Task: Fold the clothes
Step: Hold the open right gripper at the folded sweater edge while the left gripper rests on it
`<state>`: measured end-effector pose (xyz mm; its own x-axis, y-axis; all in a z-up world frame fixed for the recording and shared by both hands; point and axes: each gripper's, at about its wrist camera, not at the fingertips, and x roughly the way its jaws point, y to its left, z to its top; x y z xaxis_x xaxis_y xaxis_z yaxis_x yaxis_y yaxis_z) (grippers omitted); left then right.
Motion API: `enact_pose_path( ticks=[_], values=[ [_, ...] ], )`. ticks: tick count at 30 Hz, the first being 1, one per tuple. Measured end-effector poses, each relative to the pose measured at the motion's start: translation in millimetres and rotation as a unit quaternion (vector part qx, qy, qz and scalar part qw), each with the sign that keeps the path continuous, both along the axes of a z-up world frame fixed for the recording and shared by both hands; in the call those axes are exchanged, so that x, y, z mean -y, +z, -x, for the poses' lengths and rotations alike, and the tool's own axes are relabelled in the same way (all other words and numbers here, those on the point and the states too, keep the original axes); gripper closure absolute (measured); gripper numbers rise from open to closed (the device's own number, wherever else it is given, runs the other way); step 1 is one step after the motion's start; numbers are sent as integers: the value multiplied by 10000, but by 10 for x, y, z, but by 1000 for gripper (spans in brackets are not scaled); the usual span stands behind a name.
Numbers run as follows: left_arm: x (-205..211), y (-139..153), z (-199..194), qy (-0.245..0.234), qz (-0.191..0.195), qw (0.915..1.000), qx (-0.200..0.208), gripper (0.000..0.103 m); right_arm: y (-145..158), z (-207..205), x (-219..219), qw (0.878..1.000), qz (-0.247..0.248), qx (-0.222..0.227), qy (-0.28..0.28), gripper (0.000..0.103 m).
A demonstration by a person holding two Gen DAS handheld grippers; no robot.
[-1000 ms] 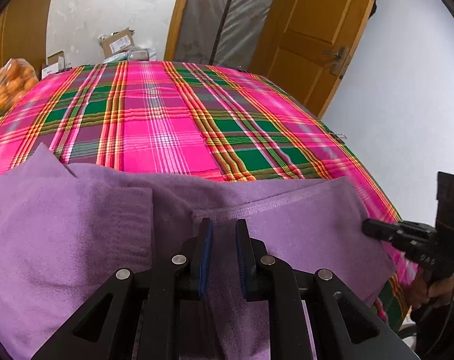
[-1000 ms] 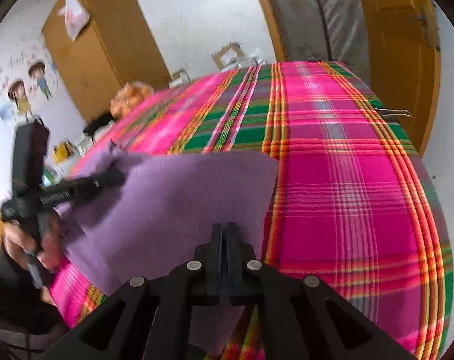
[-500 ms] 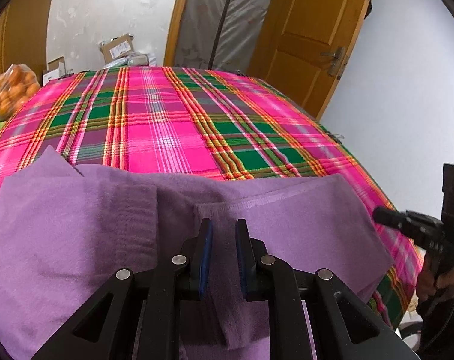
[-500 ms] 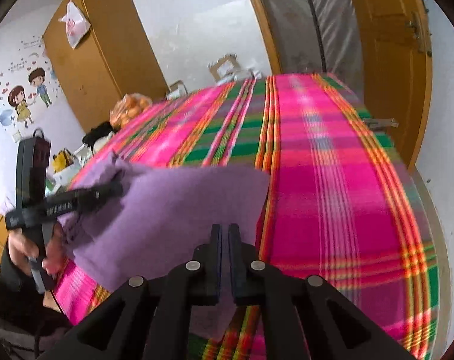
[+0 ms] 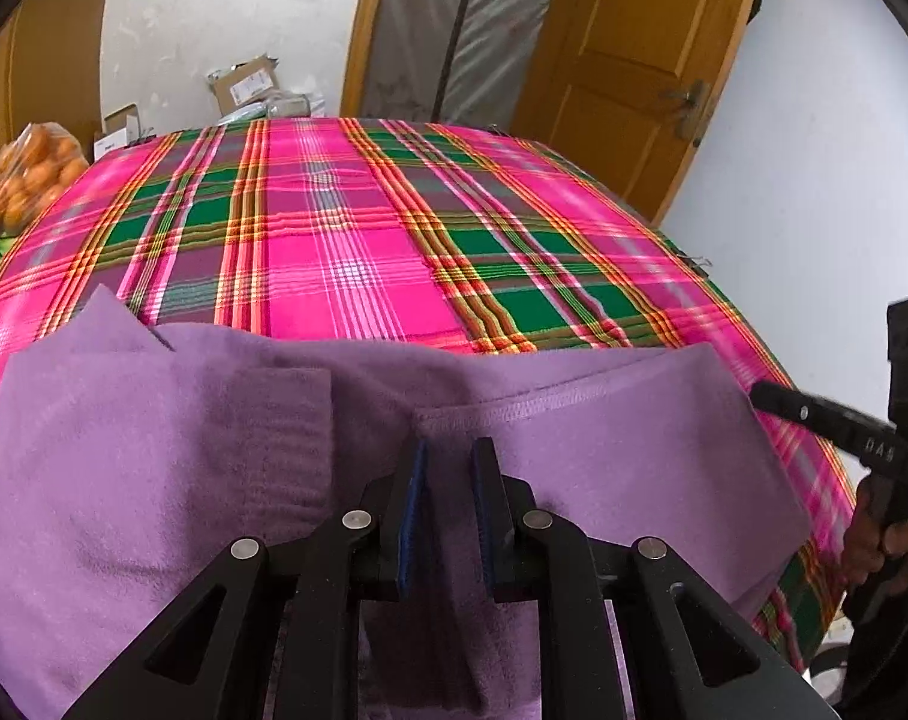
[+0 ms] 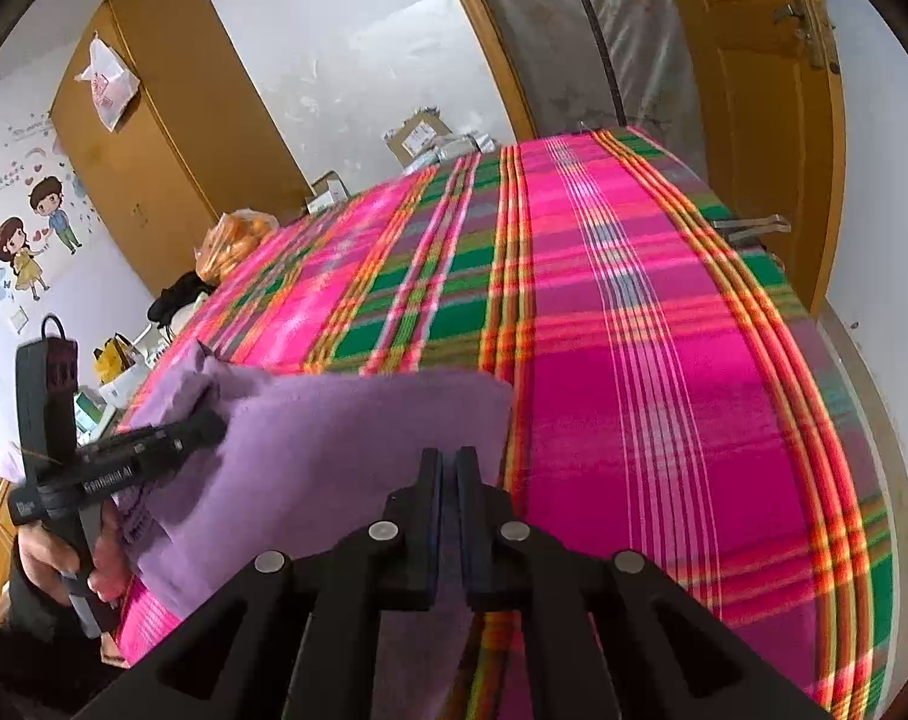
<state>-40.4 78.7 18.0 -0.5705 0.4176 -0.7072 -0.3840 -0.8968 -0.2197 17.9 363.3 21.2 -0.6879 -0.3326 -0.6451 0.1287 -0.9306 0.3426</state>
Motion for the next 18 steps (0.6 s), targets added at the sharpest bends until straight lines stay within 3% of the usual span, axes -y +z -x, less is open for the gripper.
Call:
enact_pose_path(
  ticks=[2,5,8,14,18],
  values=[
    [7,-2,9,-2,-11,10000,11,86,24,84,34,10000,-49,-27,0,97],
    [14,-16,25,-11,-64,10000,63,85,-117,279,66,9994,-105,333,-16,98],
    [18,0,-21,-24,-25,10000,27,85,-97,288,36,9995,-44,306,-53,99],
    [88,96,-327,-248,-139,9993,-256,85,4,-97,123,9994,-59,-76,328,95],
    [180,37,-488,-293,-210,9991,-228,85,-20,-412,199,9974,-55,-208,689,95]
  ],
)
